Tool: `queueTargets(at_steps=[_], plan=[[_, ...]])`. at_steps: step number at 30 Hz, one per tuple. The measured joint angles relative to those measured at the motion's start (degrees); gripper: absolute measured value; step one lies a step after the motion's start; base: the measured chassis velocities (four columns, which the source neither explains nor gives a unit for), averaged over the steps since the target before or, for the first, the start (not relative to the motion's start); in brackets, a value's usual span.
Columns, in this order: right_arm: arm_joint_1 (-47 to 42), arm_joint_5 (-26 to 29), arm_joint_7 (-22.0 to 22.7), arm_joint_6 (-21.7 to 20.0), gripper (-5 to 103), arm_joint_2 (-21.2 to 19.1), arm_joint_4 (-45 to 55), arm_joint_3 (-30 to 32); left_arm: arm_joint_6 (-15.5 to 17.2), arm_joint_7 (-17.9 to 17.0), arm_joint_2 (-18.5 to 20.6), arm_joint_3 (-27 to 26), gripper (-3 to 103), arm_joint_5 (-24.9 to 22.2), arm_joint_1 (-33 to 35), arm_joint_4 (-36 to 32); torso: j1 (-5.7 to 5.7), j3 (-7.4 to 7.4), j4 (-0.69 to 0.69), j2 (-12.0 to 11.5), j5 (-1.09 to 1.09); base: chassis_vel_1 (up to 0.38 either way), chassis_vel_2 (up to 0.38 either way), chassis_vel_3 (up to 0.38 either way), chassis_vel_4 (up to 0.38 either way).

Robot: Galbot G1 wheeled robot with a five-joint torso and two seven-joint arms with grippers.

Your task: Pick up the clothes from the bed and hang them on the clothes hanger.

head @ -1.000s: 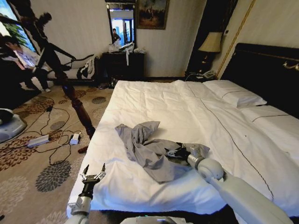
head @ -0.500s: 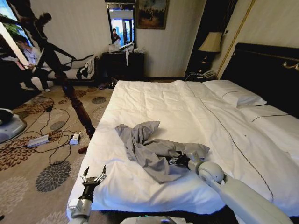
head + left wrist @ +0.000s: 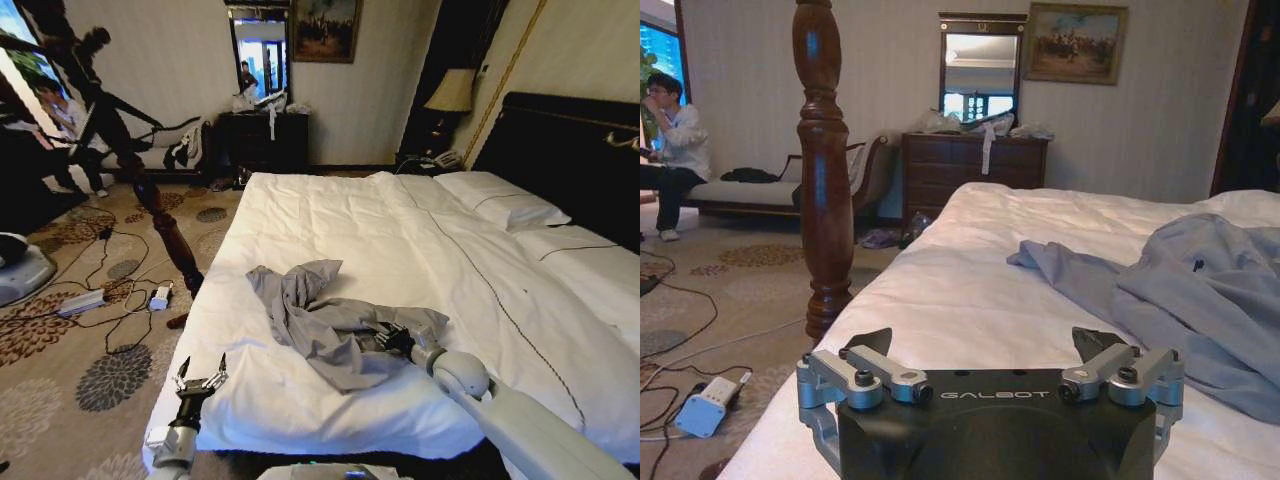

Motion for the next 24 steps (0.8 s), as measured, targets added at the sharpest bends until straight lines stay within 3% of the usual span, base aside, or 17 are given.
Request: queueTargets(at_steps=[2,3,5,6,8,11,14,16,18,24], plan=[[0.19,4.23,-2.77,1.88,18,-0.14,-0.03,0.94,0.07,-0.16,0.11,0.01,100,-0.11,-0.37,0.28,0.0,0.0,0.0,0.0,0.0,0.0,0.0,0.0,0.0],[0.19,4.23,-2.77,1.88,18,-0.14,-0.03,0.94,0.07,-0.16,0.11,0.01,100,-0.11,-0.37,0.28,0.0,0.0,0.0,0.0,0.0,0.0,0.0,0.0,0.0],[0.58,11.1,-3.09,2.32,12,-0.4,0.1,1.1,0.1,-0.32,0.22,0.01,100,-0.23,-0.58,0.42,0.0,0.0,0.0,0.0,0.0,0.0,0.0,0.0,0.0],[1.26,17.88,-1.83,2.38,6,-0.55,0.66,1.26,0.12,-0.41,0.35,0.01,100,-0.43,-0.72,0.45,0.0,0.0,0.0,0.0,0.0,0.0,0.0,0.0,0.0],[2.19,23.09,-1.35,3.21,1,-0.67,1.18,1.85,0.16,-0.49,0.49,-0.03,100,-0.73,-0.77,0.45,0.0,0.0,0.0,0.0,0.0,0.0,0.0,0.0,0.0],[4.22,27.53,-2.8,5.98,1,-0.66,1.59,2.88,0.17,-0.53,0.69,-0.16,100,-1.02,-0.78,0.41,0.0,0.0,-0.01,0.0,0.0,0.0,0.0,0.0,0.0],[9.88,35.51,-9.16,13.55,0,-0.26,2.22,4.68,0.18,-0.58,1.02,-0.48,100,-1.61,-0.77,0.29,0.0,0.0,0.01,0.0,0.0,0.0,0.0,0.0,0.0],[11.03,36.96,-10.11,14.79,0,-0.22,2.44,5.0,0.17,-0.59,1.06,-0.53,100,-1.7,-0.77,0.26,0.0,0.01,0.02,0.0,-0.01,0.0,0.0,0.0,0.0],[15.27,42.18,-12.61,18.31,0,-0.48,3.56,5.89,0.09,-0.62,1.09,-0.63,100,-1.93,-0.67,0.13,0.0,0.01,0.02,0.0,-0.01,0.0,0.0,0.0,0.0],[20.98,47.93,-14.37,21.81,0,-1.87,5.79,7.29,-0.27,-0.63,1.18,-0.86,100,-2.39,-0.29,-0.36,0.0,0.01,0.0,0.0,-0.01,0.0,0.0,0.0,0.0]])
